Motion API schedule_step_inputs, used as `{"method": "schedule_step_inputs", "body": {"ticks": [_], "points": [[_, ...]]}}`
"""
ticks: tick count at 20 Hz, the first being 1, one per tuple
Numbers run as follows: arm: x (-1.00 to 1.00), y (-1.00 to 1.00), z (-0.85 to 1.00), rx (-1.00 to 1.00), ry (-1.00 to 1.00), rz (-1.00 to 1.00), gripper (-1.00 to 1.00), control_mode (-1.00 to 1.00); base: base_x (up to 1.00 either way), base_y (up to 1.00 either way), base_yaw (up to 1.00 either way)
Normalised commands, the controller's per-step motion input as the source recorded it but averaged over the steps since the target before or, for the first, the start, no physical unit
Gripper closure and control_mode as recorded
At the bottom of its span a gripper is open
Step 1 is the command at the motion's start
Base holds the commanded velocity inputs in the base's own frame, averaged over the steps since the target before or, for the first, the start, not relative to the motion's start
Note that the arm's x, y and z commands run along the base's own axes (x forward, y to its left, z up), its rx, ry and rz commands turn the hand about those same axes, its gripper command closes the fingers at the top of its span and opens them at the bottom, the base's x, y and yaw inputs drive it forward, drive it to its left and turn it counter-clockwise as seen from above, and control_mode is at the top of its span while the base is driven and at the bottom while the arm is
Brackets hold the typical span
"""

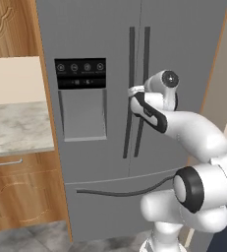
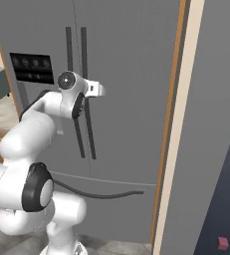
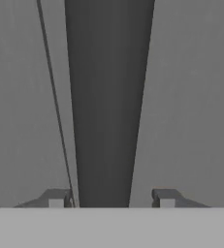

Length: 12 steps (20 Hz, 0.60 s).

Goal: Open the fridge, remove the peach, garlic, and steak, and place them on any counter.

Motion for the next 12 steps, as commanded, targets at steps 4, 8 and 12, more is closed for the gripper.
{"method": "schedule_step_inputs", "body": {"ticks": [4, 8, 12], "points": [[0.32, -0.16, 0.00, 0.02, 0.00, -0.01, 1.00, -1.00, 0.00, 0.00, 0.00], [-0.50, -0.80, 0.00, 0.06, 0.00, -0.04, 1.00, -1.00, 0.00, 0.00, 0.00], [-0.86, -1.00, 0.00, 0.07, -0.01, -0.07, 1.00, -1.00, 0.00, 0.00, 0.00]]}}
